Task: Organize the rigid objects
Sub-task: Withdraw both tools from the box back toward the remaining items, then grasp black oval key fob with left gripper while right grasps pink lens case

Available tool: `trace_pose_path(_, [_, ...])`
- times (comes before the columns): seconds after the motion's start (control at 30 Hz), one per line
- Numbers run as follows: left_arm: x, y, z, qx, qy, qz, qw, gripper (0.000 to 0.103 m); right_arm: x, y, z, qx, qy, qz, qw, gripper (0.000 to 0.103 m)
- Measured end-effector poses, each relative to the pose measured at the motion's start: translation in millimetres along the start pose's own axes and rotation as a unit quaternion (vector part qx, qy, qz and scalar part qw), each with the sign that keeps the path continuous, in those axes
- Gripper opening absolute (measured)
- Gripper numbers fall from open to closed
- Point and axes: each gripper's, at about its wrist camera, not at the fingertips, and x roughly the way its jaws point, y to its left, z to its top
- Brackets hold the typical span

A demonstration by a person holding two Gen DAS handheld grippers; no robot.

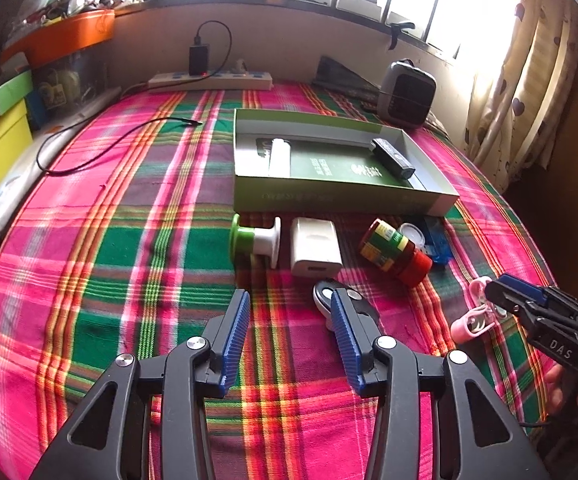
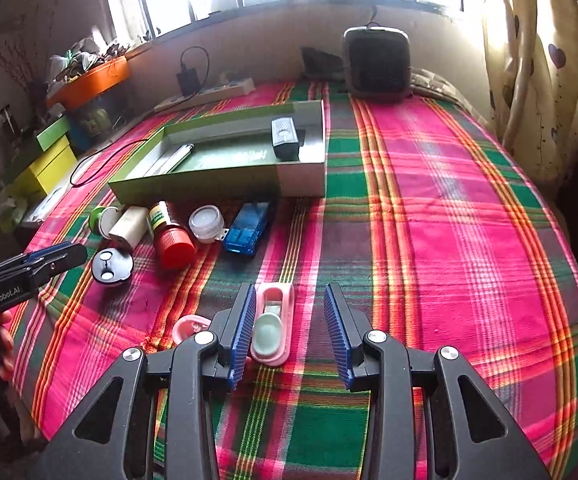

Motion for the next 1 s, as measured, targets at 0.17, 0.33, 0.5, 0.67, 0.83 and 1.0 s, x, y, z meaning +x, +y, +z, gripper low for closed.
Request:
trace_pose_path(0.17, [1, -2, -1, -0.001, 0.003, -0.009, 1.0, 0.042, 7, 5, -1, -0.01, 0.009, -0.002, 1.0, 0.037])
trace_pose_path(0.33, [4, -6, -3, -0.001, 0.011, -0.025, 0.9996, 0.043, 13, 1, 1, -0.008, 0.019, -0.018, 1.0, 0.037])
trace_pose_path(0.5, [9, -10, -2, -0.002, 0.02, -0.031, 0.9993, 0.046, 14, -4, 1, -0.008, 0.022, -0.03, 0.999, 0.037])
trace_pose_path(0.67, [18, -16, -1, -0.001, 0.033, -0.036, 0.9988, 0.046, 13, -6, 1, -0.009, 0.025, -0.035, 0.999, 0.037])
trace_pose_path(0.83, [23, -18, 0, -0.003, 0.037, -0.032, 0.9988, 0.046, 13, -8, 0, -0.018, 0.027, -0.049, 0.998, 0.037])
trace_pose_path(1.0, [27, -17, 3, -0.009, 0.038, -0.027, 0.9989, 0.046, 11, -14, -1, -0.016, 0.026, -0.059, 0.998, 0.037])
